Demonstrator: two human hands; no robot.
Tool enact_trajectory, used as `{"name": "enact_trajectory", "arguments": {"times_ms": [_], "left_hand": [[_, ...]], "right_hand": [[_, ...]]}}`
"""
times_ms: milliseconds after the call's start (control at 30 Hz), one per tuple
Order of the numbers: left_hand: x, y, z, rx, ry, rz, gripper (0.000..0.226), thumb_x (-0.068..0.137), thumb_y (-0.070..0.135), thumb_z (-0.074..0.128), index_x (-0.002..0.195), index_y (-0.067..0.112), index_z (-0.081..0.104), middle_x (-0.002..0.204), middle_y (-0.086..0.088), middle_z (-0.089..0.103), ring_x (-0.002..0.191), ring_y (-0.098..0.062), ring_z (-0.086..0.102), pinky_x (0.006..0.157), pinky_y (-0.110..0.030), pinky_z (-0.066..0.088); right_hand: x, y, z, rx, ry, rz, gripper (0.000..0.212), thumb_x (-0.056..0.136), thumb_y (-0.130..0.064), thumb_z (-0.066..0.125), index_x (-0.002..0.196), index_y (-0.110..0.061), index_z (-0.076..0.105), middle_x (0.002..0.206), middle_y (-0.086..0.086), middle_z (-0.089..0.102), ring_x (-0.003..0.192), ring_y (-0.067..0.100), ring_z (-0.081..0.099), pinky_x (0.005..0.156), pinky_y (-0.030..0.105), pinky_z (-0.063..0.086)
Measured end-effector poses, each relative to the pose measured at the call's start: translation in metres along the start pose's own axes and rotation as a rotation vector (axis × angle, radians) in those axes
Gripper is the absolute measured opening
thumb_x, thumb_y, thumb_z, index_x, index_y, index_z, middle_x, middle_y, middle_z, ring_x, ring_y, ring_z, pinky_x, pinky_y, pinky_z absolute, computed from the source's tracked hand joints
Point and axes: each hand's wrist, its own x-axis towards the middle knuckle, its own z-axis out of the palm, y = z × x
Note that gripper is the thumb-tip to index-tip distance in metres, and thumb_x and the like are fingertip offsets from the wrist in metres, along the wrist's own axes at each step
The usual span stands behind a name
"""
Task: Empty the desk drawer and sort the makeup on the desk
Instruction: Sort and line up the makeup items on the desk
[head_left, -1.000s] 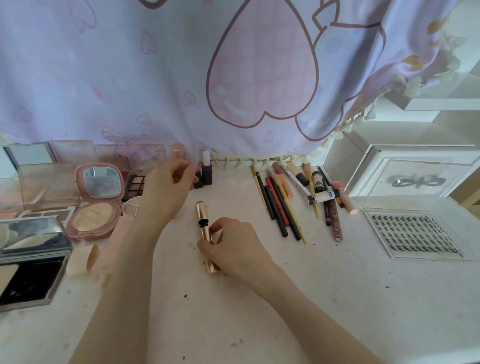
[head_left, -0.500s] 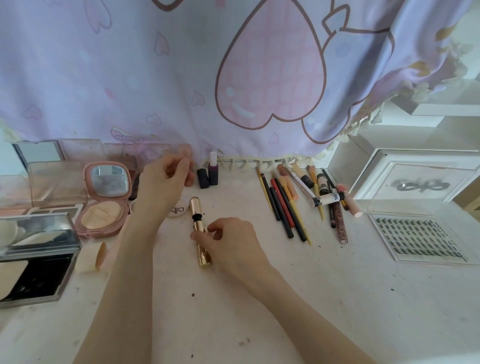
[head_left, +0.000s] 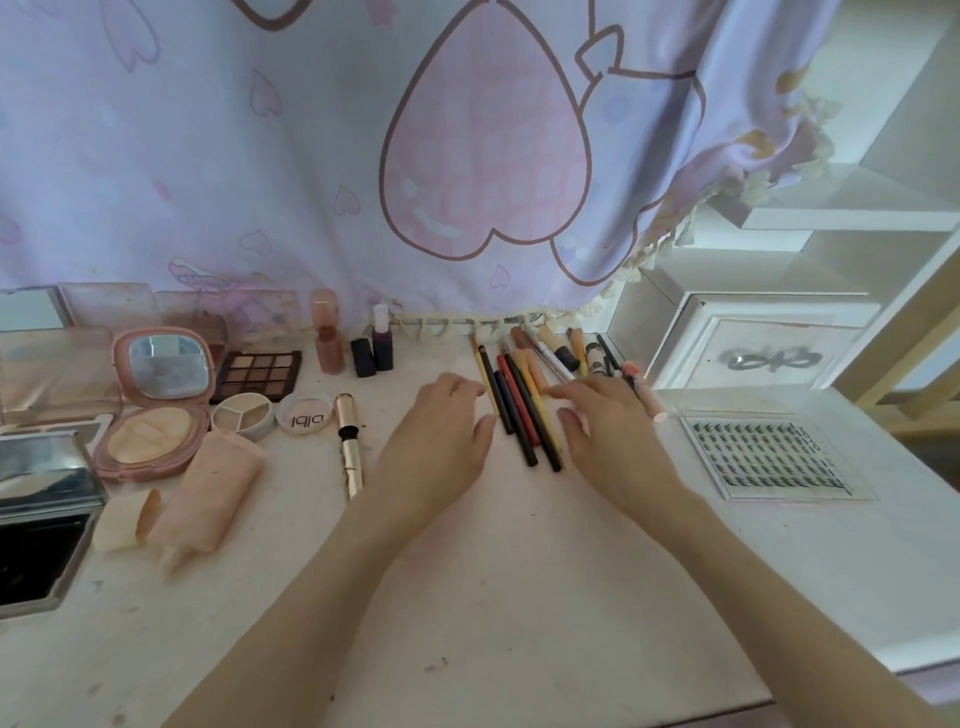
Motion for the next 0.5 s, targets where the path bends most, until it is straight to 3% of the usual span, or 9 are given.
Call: {"name": "enact_trajectory", "arguments": {"times_ms": [67, 133, 333, 500], "left_hand": [[-0.004, 0.007, 0.013, 0.104, -0.11, -0.021, 0.052, 0.099, 0.034, 0.033, 0.144, 0.011, 0.023, 0.151, -0.007, 0.021, 0.139, -0.02, 0.017, 0.114, -0.031, 0.017], [-0.006, 0.009, 0.022, 0.209, -0.203, -0.041, 0.058, 0.099, 0.039, 0.025, 0.147, 0.011, 0.009, 0.156, -0.007, 0.005, 0.144, -0.023, 0.001, 0.117, -0.037, 0.004], [-0.005, 0.009, 0.027, 0.31, -0.26, -0.052, 0.059, 0.099, 0.042, 0.015, 0.148, 0.012, 0.001, 0.157, -0.006, -0.005, 0.143, -0.022, -0.009, 0.117, -0.039, -0.005], [-0.005, 0.007, 0.027, 0.296, -0.261, -0.044, 0.059, 0.099, 0.043, 0.015, 0.148, 0.013, 0.001, 0.157, -0.006, -0.005, 0.143, -0.022, -0.009, 0.117, -0.039, -0.006]], "right_hand": [[0.007, 0.022, -0.001, -0.113, 0.032, 0.034, 0.031, 0.087, -0.002, 0.053, 0.116, -0.005, 0.064, 0.117, 0.013, 0.062, 0.116, 0.035, 0.048, 0.096, 0.042, 0.035], [0.014, 0.037, -0.003, -0.165, 0.001, 0.056, 0.031, 0.089, -0.003, 0.052, 0.119, -0.002, 0.061, 0.122, 0.015, 0.059, 0.119, 0.037, 0.045, 0.095, 0.047, 0.04], [0.031, 0.057, 0.001, -0.287, -0.15, 0.041, 0.034, 0.093, -0.013, 0.049, 0.125, -0.005, 0.054, 0.127, 0.011, 0.054, 0.127, 0.028, 0.036, 0.105, 0.034, 0.031], [0.033, 0.05, -0.001, -0.135, -0.028, 0.056, 0.025, 0.094, -0.009, 0.048, 0.116, 0.001, 0.055, 0.115, 0.017, 0.056, 0.113, 0.032, 0.044, 0.094, 0.031, 0.033]]}}
